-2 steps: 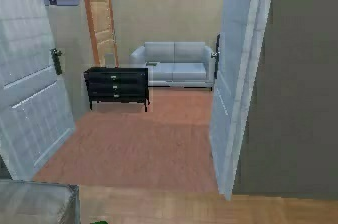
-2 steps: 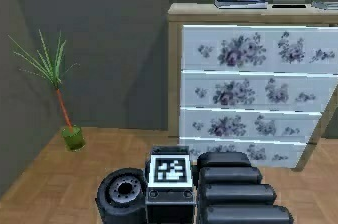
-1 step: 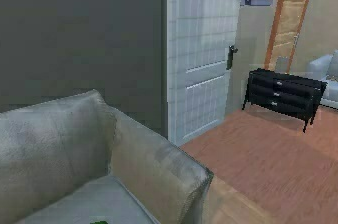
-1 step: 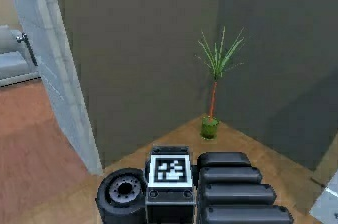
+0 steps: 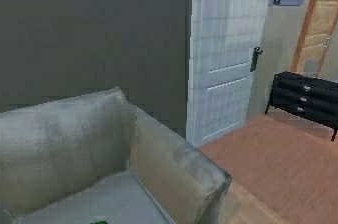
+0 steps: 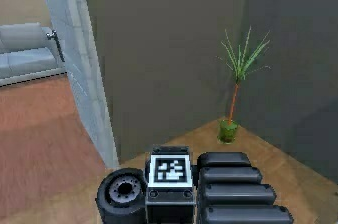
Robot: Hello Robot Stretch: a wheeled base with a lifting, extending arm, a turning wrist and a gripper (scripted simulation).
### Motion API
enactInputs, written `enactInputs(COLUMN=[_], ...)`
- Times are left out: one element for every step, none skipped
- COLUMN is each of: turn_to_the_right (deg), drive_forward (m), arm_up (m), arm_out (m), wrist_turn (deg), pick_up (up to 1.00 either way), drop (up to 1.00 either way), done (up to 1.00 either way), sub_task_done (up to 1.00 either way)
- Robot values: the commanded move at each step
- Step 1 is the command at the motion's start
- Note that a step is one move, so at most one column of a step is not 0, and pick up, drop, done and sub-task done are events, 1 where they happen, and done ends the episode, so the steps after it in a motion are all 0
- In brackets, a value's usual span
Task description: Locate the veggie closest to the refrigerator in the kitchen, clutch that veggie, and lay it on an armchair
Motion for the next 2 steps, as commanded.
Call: enactInputs(turn_to_the_right=[0.0,-45.0], drive_forward=[0.15,0.0], arm_up=[0.0,0.0], arm_out=[0.0,0.0], wrist_turn=[0.0,0.0], pick_up=[0.0,0.0], drop=[0.0,0.0], done=[0.0,0.0], sub_task_done=[0.0,0.0])
